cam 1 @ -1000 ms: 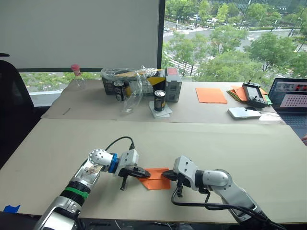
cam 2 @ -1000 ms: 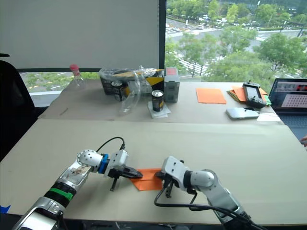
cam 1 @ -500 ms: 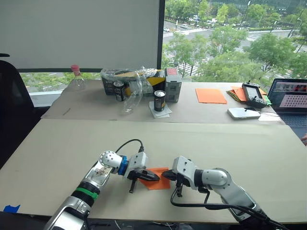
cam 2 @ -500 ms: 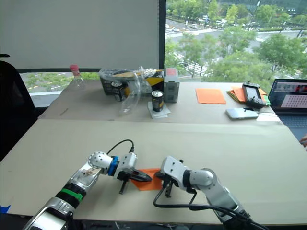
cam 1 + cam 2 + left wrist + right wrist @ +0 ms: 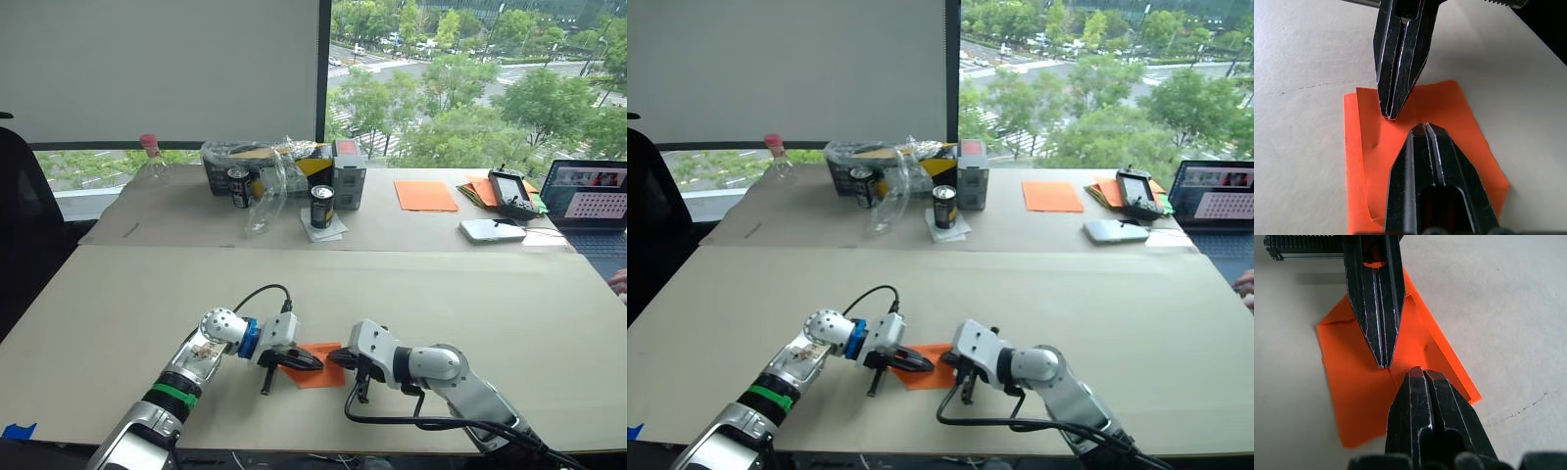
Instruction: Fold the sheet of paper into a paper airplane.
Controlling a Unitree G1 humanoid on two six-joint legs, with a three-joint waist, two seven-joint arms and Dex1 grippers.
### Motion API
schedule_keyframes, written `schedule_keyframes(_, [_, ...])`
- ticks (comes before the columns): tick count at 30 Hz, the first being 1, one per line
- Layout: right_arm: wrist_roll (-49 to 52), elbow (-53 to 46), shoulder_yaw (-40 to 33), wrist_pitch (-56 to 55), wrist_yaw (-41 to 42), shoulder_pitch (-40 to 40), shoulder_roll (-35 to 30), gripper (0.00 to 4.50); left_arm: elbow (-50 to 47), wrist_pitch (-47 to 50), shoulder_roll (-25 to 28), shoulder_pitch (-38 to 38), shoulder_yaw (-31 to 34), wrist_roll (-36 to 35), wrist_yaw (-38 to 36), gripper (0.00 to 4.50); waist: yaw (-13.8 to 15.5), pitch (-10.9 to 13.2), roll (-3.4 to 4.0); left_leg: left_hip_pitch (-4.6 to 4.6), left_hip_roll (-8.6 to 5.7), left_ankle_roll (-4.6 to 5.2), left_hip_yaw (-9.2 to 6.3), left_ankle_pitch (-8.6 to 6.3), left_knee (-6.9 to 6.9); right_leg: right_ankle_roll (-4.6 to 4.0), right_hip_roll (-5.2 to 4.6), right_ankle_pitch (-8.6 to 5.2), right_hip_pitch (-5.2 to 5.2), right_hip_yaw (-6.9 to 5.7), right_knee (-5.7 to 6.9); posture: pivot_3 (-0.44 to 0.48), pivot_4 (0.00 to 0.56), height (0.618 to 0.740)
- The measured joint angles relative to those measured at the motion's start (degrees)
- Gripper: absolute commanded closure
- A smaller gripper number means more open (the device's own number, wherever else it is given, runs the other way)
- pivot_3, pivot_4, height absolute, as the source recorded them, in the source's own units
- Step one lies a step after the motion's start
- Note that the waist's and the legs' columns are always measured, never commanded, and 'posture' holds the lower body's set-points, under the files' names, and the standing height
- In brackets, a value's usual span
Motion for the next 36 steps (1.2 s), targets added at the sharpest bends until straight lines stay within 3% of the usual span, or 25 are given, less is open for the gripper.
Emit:
schedule_keyframes(14, [0.0, 2.1, 1.3, 0.0, 0.7, -2.0, 1.0, 4.49, -1.6, -0.8, 9.8, 4.9, 5.9, -1.9, -0.4, 4.5, -1.0, -0.1, 0.1, 0.29, 0.13, 0.01, -0.02, -0.01, -0.14, -0.17, 0.11, -0.1, 0.05, 0.01, 0.17, 0.0, 0.15, 0.715])
schedule_keyframes(18, [0.0, 2.2, 1.4, 0.0, 0.7, -2.2, 1.1, 4.49, -1.7, -0.1, 9.8, 5.9, 6.9, -2.8, -0.2, 4.5, -1.0, -0.1, 0.16, 0.36, 0.14, 0.0, -0.02, -0.01, -0.25, -0.2, 0.11, -0.12, 0.06, 0.01, 0.18, 0.0, 0.15, 0.715])
schedule_keyframes(21, [0.0, 2.2, 1.3, -0.1, 0.9, -2.3, 1.1, 4.49, -3.1, 6.0, 8.6, 7.6, 9.6, -7.1, 0.1, 4.5, -1.1, -0.1, 0.14, 0.37, 0.14, 0.0, -0.03, 0.0, -0.36, -0.21, 0.12, -0.13, 0.01, 0.01, 0.18, 0.0, 0.15, 0.715])
schedule_keyframes(28, [0.0, 2.3, 1.1, -0.7, 1.7, -2.6, 1.1, 4.49, -15.6, 18.6, 7.5, 9.7, 12.8, -16.6, 0.0, 4.5, -1.2, 0.2, -0.31, 0.22, 0.21, 0.0, -0.1, 0.0, -0.38, -0.23, 0.21, -0.12, -0.11, 0.01, 0.17, 0.0, 0.15, 0.715])
schedule_keyframes(36, [0.0, 2.6, 1.2, -0.8, 1.8, -2.8, 1.3, 4.49, -18.8, 18.4, 7.8, 13.0, 10.1, -13.8, 1.0, 4.5, -1.1, 0.3, -0.24, 0.29, 0.24, 0.0, -0.09, 0.0, -0.51, -0.33, 0.28, -0.13, -0.12, 0.03, 0.13, 0.0, 0.15, 0.715])
